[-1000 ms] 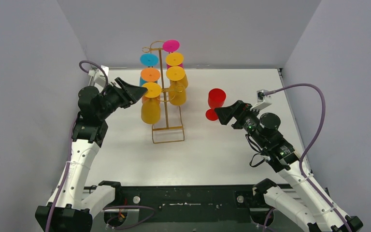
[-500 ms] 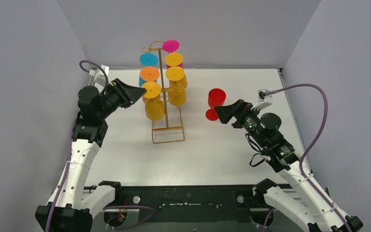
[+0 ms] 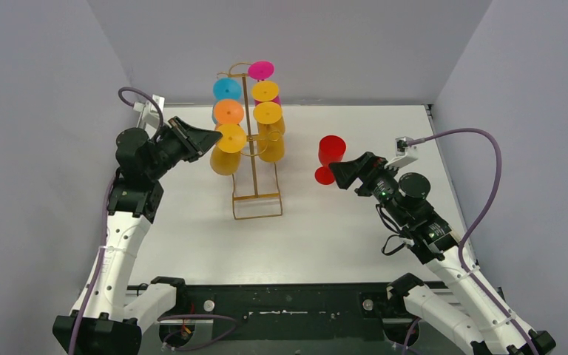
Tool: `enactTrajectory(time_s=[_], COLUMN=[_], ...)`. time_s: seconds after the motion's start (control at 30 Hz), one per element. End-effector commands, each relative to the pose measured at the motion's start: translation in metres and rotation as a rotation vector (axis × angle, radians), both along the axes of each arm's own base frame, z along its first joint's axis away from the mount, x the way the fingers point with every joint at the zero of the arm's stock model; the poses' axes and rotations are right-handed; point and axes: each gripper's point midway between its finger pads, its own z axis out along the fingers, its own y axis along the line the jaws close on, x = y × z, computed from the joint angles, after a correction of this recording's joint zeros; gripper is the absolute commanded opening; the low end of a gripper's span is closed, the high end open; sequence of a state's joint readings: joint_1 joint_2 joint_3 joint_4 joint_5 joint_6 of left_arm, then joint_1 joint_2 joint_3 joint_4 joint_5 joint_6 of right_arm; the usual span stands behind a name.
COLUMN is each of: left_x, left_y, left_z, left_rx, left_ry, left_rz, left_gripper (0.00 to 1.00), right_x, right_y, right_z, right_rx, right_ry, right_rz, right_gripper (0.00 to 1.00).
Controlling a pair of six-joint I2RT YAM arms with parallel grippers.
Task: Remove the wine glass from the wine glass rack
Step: Pick up the wine glass from the wine rack.
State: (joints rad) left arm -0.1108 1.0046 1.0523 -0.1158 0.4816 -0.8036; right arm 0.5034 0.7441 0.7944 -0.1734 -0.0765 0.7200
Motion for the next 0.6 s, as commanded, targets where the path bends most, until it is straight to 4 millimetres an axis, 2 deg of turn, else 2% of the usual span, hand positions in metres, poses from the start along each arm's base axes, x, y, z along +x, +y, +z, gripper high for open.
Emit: enactTrajectory(time_s=[0.0,0.1,0.37,0.57], left_x=[-0.005,-0.005,0.002,0.007], left_y=[0.000,-0.002,-0.002,-0.001], left_z=[0.024,0.021,0.006,0.004], left_rx=[0.017,0.009,-0.026,-0.161], left_ry=[-0.067,-0.053,0.030,0.135], left_rz=[-0.010,-0.020,-0.006,-0.015], left_gripper=[0.04,0.00,0.00,0.00], right_x=[0.004,0.005,0.005,0.006], right_y=[-0.007,-0.007,-0.009,-0.012], right_z=[0.014,0.014,0.013,0.013], right_rx=[0.018,0.019,0.007,-0.004], right_ry=[-0.039,-0.039,-0.032,-0.035], right_rz=[-0.041,-0.046,-0.053,-0.067], right_gripper=[1.00,1.00,1.00,1.00])
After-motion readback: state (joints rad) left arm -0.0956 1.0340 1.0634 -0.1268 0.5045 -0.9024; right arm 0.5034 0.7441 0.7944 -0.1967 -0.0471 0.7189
